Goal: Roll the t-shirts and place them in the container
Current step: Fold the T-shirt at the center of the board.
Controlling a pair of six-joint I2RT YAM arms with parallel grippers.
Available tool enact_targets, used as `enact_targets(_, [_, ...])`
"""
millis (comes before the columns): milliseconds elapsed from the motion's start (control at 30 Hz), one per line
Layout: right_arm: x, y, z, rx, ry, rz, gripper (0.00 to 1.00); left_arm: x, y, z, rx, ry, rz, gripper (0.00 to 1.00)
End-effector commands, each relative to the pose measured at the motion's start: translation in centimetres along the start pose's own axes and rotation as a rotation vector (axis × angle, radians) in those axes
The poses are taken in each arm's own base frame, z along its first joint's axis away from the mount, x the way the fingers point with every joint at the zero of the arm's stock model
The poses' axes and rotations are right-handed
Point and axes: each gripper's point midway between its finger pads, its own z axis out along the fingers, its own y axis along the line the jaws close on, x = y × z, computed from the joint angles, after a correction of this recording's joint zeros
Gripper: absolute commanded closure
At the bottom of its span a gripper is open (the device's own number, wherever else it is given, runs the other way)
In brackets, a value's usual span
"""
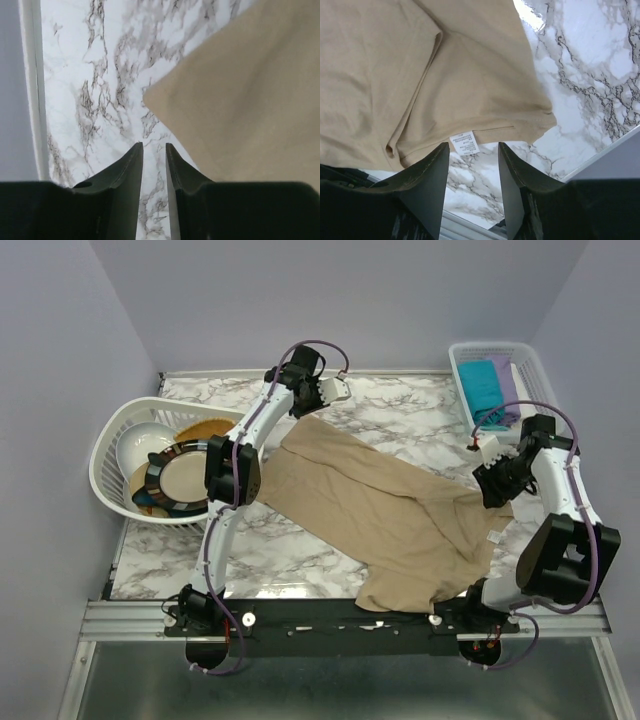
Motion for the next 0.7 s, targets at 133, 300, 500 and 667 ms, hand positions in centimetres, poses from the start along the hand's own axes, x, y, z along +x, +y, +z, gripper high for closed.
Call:
enact_targets(133, [0.2,-3.3,3.1,0.052,0.041,0.081,0.58,-0.3,-0.2,3.9,-0.039,-0.028,-0.29,0.92])
enact_targets(300, [0.9,-4.8,3.8,0.099,0.085,0.082,0.62,1.1,-1.3,5.3,-0.026,0.024,-0.298,0.97])
enact_targets(500, [2.6,-5.1,6.2,0.078,0.17,0.114,0.66,2.4,-2.1,6.4,-0.019,0.07,-0.305,0.98])
enact_targets(667, [4.2,-6.7,7.7,0.122,0.241,0.114,0.67,3.6,-2.7,6.8,-0.009,0.117,-0.306,0.99])
